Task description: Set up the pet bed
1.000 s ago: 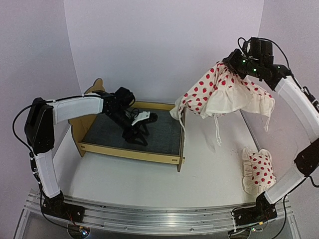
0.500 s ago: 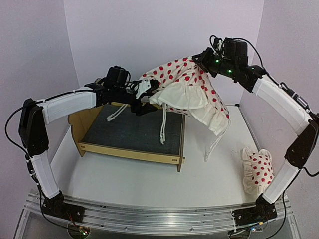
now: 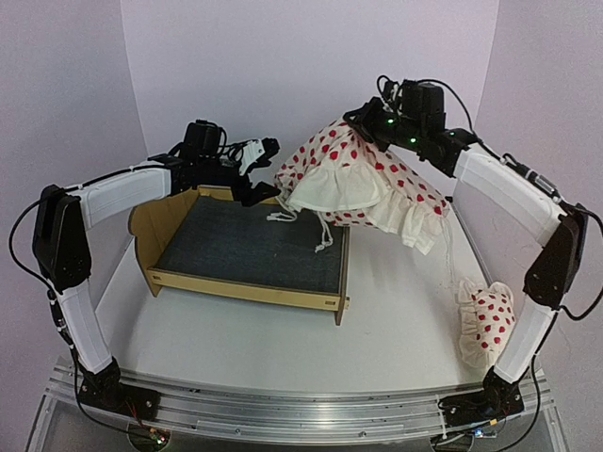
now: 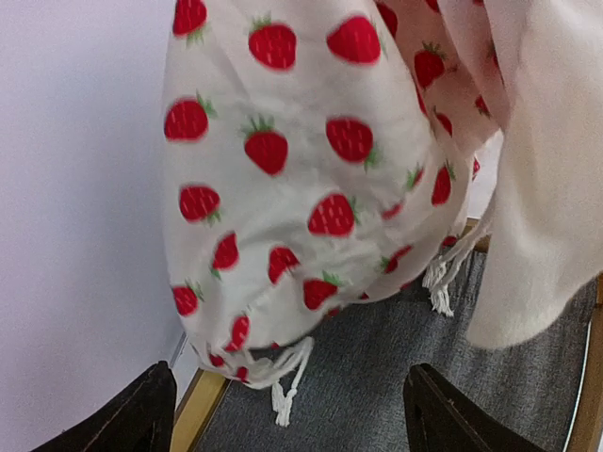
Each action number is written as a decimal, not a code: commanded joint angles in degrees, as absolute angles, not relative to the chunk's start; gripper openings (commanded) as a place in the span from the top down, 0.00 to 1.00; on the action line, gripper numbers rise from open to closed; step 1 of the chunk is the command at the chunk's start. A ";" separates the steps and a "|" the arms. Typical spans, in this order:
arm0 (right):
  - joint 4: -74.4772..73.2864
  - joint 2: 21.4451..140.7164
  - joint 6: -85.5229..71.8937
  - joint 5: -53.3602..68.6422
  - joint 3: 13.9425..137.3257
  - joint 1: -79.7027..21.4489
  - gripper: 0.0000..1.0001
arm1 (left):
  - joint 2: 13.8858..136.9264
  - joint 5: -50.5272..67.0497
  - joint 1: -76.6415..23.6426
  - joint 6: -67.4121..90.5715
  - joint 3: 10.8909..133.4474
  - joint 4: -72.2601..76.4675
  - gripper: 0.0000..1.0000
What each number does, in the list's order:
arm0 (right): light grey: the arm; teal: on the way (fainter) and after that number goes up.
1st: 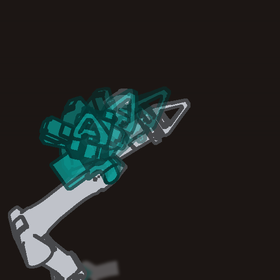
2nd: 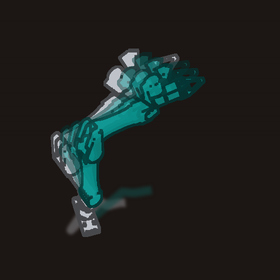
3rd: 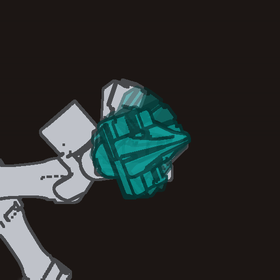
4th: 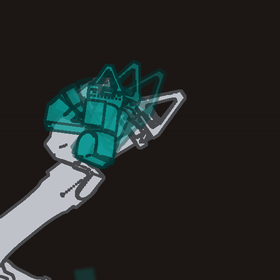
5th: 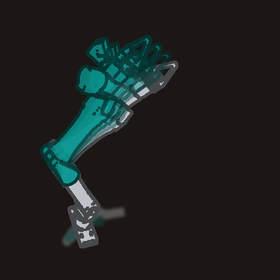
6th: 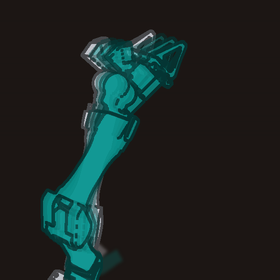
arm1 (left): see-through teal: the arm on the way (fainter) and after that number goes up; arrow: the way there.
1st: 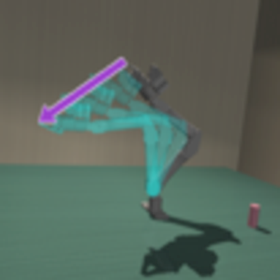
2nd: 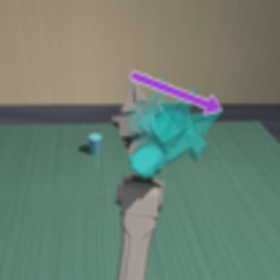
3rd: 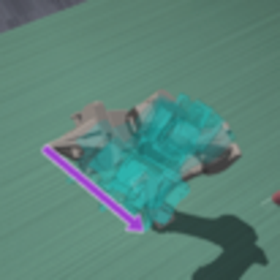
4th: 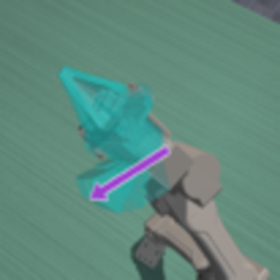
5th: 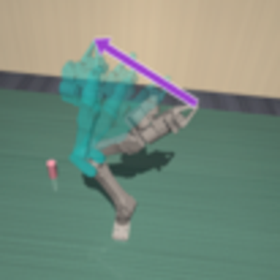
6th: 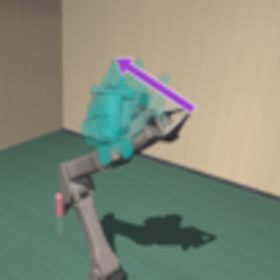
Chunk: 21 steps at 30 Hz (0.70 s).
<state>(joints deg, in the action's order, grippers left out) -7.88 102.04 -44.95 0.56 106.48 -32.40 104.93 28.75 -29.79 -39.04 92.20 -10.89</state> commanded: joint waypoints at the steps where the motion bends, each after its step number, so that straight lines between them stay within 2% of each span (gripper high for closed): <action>1: -2.90 107.47 -47.13 5.39 111.62 -35.46 1.00 | 107.91 28.22 -27.64 -40.58 94.80 -9.79 0.14; 9: -2.99 108.39 -47.52 7.49 106.60 -37.24 1.00 | 111.64 23.15 -24.17 -45.93 94.68 -10.82 0.23; 11: -5.71 110.08 -45.87 10.76 106.40 -37.85 0.95 | 111.47 24.91 -24.01 -45.15 94.82 -11.82 0.22; 12: -9.48 111.68 -44.21 12.28 107.65 -38.02 0.84 | 111.13 26.23 -23.91 -44.56 95.01 -12.53 0.21; 14: -26.48 115.54 -39.66 14.44 113.29 -38.06 0.62 | 110.61 28.63 -23.54 -43.90 95.77 -14.56 0.20; 17: -49.29 118.86 -31.25 12.57 122.94 -38.06 0.35 | 109.11 32.73 -22.80 -44.15 96.23 -19.72 0.18; 20: -55.10 113.85 -25.43 9.69 121.41 -38.06 0.09 | 106.42 38.09 -22.68 -47.74 94.94 -27.91 0.18; 21: -55.27 111.08 -24.01 8.84 119.70 -38.06 0.03 | 105.46 39.99 -22.68 -49.11 93.88 -30.94 0.18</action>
<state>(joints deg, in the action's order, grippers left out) -38.37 118.29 -34.39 10.63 119.68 -37.84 111.45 30.84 -23.14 -44.84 93.43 -19.18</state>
